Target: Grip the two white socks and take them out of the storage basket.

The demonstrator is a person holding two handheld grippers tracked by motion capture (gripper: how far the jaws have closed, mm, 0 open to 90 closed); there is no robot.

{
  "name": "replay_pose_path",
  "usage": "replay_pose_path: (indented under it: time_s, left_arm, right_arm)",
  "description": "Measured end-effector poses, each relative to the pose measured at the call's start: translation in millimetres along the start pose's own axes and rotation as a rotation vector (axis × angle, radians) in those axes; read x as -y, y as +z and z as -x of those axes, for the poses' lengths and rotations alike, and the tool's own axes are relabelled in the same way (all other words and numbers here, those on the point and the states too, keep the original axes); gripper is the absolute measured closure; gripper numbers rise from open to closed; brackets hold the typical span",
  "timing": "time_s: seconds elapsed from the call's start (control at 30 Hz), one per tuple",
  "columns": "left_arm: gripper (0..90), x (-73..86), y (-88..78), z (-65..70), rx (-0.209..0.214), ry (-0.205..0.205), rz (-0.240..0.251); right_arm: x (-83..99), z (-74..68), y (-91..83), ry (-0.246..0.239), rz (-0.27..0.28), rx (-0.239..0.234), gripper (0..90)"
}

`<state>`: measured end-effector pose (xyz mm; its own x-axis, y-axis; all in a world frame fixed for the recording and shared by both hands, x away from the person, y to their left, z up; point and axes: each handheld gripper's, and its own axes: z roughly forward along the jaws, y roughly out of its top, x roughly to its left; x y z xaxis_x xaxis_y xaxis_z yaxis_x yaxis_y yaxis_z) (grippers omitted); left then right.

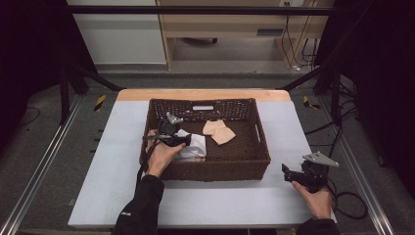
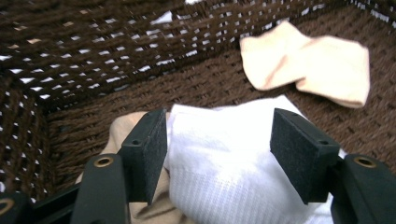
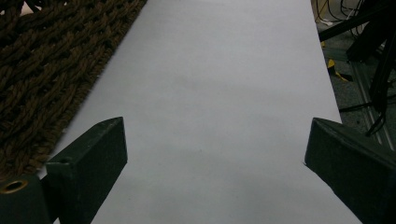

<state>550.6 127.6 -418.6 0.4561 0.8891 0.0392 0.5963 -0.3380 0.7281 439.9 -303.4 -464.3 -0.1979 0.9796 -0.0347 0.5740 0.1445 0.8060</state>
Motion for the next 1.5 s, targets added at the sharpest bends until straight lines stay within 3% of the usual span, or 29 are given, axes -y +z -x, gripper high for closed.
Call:
replay_pose_path:
  time_s: [0.1, 0.27, 0.47, 0.63, 0.8, 0.87, 0.93, 1.0, 1.1, 1.17, 1.3, 1.5]
  left_arm:
    - [37.9, 0.5, 2.7, 1.9, -0.002, 0.015, -0.031]
    - [41.6, 1.2, 5.6, 1.9, -0.003, 0.005, -0.067]
    - [60.8, 1.9, 7.0, -2.2, -0.003, -0.032, -0.100]
    - [81.2, 2.4, 6.3, -5.1, 0.001, -0.039, -0.121]
    - [85.0, 1.9, 4.1, -5.8, 0.006, -0.037, -0.101]
    - [74.2, 0.9, 3.3, -7.0, 0.006, -0.039, -0.073]
    - [50.0, 1.0, 5.1, -9.5, 0.006, -0.032, -0.030]
    - [34.0, 3.0, 9.2, -13.0, -0.012, -0.009, -0.022]
    - [30.8, 4.8, 13.4, -15.0, -0.013, 0.007, -0.057]
    - [37.6, 4.9, 14.0, -12.8, 0.002, 0.007, -0.070]
    - [56.3, 5.1, 12.2, -11.6, -0.013, 0.023, -0.098]
    - [86.0, 4.7, 4.2, -11.5, 0.002, 0.025, -0.050]
  right_arm:
    - [0.0, -0.4, 0.1, 0.002, -0.004, -0.003, 6.0]
    - [0.2, -0.3, 0.2, 0.000, -0.005, -0.003, 6.0]
    - [0.2, -0.4, 0.4, -0.006, -0.008, -0.005, 6.2]
    - [0.2, -0.1, 0.1, -0.006, -0.008, -0.006, 6.5]
    - [0.1, 0.1, 0.0, -0.007, -0.008, -0.005, 6.6]
    - [0.0, 0.2, -0.3, -0.005, -0.006, -0.003, 6.5]
    - [0.0, 0.5, -0.2, -0.005, -0.005, -0.003, 6.5]
    - [0.1, 0.2, 0.0, -0.008, -0.007, -0.004, 6.5]
    - [0.1, -0.1, 0.6, -0.009, -0.009, -0.006, 6.5]
    - [0.1, -0.3, 0.4, -0.009, -0.008, -0.007, 6.5]
    - [0.2, -0.1, -0.3, -0.009, -0.009, -0.008, 6.6]
    - [0.1, 0.3, -0.6, -0.006, -0.008, -0.004, 6.5]
